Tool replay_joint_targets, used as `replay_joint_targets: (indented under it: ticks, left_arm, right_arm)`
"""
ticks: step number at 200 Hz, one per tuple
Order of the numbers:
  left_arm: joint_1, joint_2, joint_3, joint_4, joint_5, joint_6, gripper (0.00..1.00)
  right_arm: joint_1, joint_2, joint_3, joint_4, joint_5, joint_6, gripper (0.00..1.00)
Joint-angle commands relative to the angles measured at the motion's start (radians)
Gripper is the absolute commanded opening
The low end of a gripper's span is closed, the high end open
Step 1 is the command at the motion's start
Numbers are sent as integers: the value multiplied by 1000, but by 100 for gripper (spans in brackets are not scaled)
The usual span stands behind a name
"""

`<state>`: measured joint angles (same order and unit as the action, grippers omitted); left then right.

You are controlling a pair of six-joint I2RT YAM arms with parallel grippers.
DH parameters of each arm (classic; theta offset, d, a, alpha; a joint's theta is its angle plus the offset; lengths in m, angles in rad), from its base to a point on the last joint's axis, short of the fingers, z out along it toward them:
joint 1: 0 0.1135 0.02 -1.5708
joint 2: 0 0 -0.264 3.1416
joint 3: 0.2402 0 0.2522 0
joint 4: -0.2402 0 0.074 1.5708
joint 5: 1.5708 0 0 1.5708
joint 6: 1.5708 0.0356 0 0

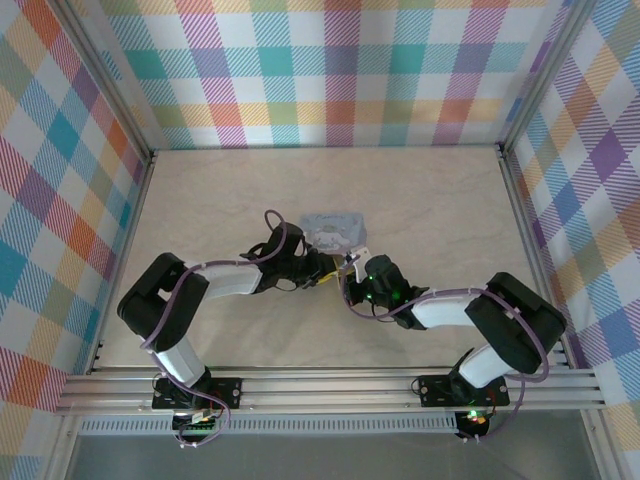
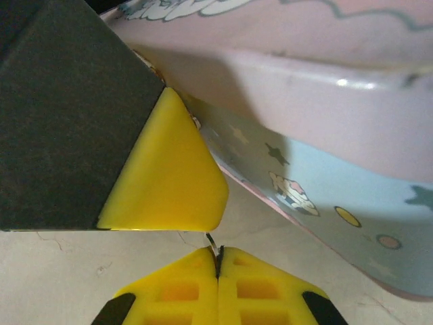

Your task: Unlock a padlock with a key

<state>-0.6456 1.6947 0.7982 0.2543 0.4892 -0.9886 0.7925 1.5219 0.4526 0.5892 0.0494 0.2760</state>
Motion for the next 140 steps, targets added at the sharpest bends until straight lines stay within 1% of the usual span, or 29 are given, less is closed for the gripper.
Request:
replay_joint_targets:
  ticks: [1, 21, 36, 63, 84, 104, 140]
  left_arm:
    - [-30, 30, -29, 37, 60, -28, 13]
    - [-32, 47, -41, 65, 60, -39, 14]
    - [-32, 54, -47, 77, 59, -43, 18]
    - [-32, 51, -49, 77, 50, -39, 29]
    - [-32, 39, -52, 69, 40, -33, 35]
    - [-28, 9, -54, 45, 23, -22, 47]
    - [-10, -68, -75, 3, -6, -7, 60]
  right_arm:
    - [7, 13, 1, 128, -9, 17, 2]
    - [7, 33, -11, 146, -10, 30, 2]
    - [6, 44, -18, 156, -11, 37, 2]
    - [7, 50, -29, 162, -4, 48, 2]
    - [7, 47, -35, 157, 3, 46, 2]
    - [7, 47, -35, 147, 9, 46, 2]
    - [6, 49, -26, 117, 9, 48, 2]
